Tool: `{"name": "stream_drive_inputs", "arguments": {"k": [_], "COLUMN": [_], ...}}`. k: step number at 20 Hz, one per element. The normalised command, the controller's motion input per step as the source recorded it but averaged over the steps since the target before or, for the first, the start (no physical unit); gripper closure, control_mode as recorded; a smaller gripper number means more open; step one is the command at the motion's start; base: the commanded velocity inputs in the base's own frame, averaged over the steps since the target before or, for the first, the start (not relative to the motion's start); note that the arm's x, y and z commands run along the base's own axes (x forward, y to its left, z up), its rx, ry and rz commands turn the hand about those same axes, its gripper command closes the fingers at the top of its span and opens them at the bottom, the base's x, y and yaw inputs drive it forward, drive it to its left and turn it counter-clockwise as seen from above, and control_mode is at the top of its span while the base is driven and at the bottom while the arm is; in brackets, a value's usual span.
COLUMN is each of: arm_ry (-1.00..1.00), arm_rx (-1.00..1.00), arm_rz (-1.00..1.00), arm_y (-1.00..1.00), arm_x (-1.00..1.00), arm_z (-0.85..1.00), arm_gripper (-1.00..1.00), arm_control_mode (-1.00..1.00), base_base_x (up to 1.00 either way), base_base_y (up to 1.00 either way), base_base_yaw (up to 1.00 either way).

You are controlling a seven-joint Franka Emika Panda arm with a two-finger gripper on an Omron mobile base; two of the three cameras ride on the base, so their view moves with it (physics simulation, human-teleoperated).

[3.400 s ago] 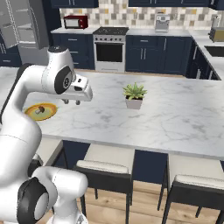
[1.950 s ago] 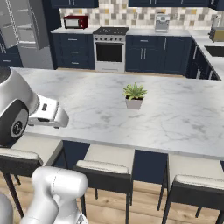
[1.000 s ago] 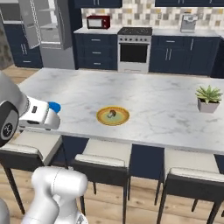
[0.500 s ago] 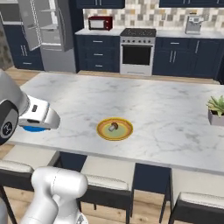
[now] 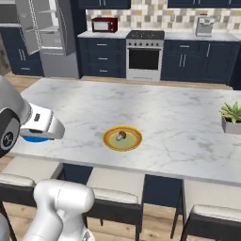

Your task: Transport the fish and mushroom to the fridge. Place the fish on the rack containing meat and place the mushroom on the rack containing the vegetable, ensuring meats and vegetables are on different racks.

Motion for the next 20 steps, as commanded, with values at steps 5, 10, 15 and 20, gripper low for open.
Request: {"name": "stream_drive_inputs", "arguments": {"k": [5, 10, 15, 20], "arm_ry": [0.00, 0.00, 0.01, 0.03], "arm_rx": [0.00, 0.00, 0.00, 0.00], "arm_rz": [0.00, 0.00, -0.03, -0.07], "arm_y": [0.00, 0.00, -0.01, -0.21], "arm_x": [0.00, 0.00, 0.16, 0.62], "arm_z": [0.00, 0.00, -0.01, -0.16], "arm_gripper": [-1.00, -1.00, -1.00, -1.00], "arm_control_mode": [1.00, 1.00, -1.00, -1.00], "base_base_x": [0.77, 0.52, 0.42, 0.00], "base_base_y": [-0.01, -0.02, -0.01, 0.00], "base_base_yaw": [-0.35, -0.41, -0.30, 0.00]}}
